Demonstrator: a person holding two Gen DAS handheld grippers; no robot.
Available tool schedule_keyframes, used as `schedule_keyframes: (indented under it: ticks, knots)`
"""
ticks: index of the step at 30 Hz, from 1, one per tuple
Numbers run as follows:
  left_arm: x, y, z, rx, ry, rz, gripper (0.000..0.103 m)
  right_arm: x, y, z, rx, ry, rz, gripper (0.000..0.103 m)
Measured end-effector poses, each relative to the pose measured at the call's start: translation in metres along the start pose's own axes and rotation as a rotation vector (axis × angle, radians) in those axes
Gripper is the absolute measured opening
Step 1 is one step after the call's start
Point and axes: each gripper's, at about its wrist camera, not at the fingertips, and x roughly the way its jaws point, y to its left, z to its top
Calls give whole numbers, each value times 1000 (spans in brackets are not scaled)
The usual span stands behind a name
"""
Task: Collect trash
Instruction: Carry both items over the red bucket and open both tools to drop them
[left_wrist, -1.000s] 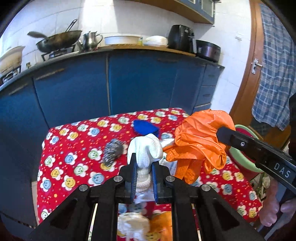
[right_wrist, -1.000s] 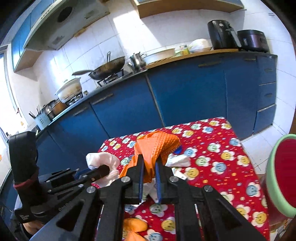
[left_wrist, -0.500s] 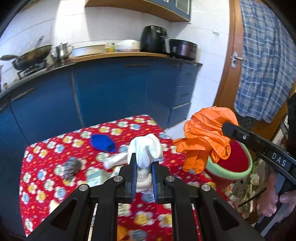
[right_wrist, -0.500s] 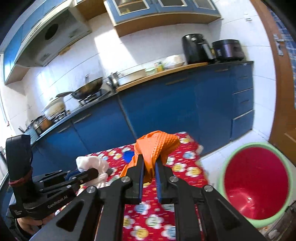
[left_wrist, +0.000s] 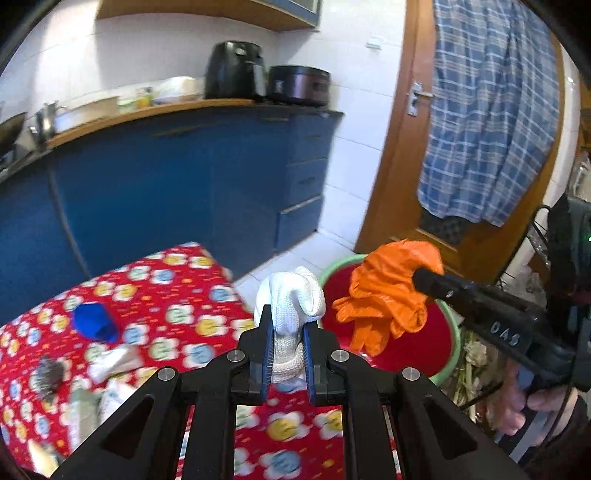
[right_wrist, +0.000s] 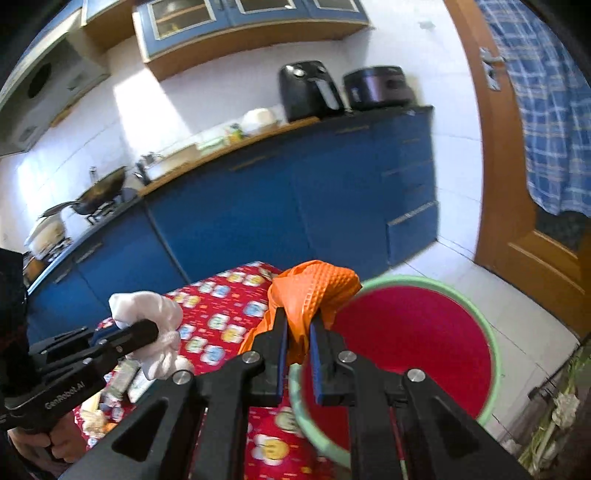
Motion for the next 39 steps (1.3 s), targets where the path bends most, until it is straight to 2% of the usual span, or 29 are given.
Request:
schedule_keyframes:
  ticks: [6,14,18,19,20,22,23,24,25,32,39]
  knots:
    - [50,-41,-2,49,57,-67,14,17,-37,-11,43,53,-63,12]
    - [97,-74,-11,83,114,-99,15,26,-70,-21,88,98,-150,13]
    - [109,-75,-15,69,139,-112,20,26,-83,-23,110,97,-178,20]
    - [111,-75,-16,68,140,-110,25,27,-86,-23,114,96,-184,22]
    - [113,-76,-16,69,141,-107,29,26,-87,-23,118,95,-190,22]
    - [115,-76,-17,69,142,-107,49,26,-89,-23,121,90,-196,23]
    - [114,-75,-18,67,140,-110,51,25,-90,-22,121,85,-195,25]
    - [114,-75,-18,67,138,-117,54,24,-89,-22,120,81,-194,31]
    - [114,-75,-19,69,139,-121,55,23,-89,-21,120,76,-196,35]
    - [101,-62,-22,33,149,-98,55,11,-83,-17,122,42,-189,36]
    - [65,-30,-31,-23,141,-17,55,-7,-63,-18,117,17,-150,36]
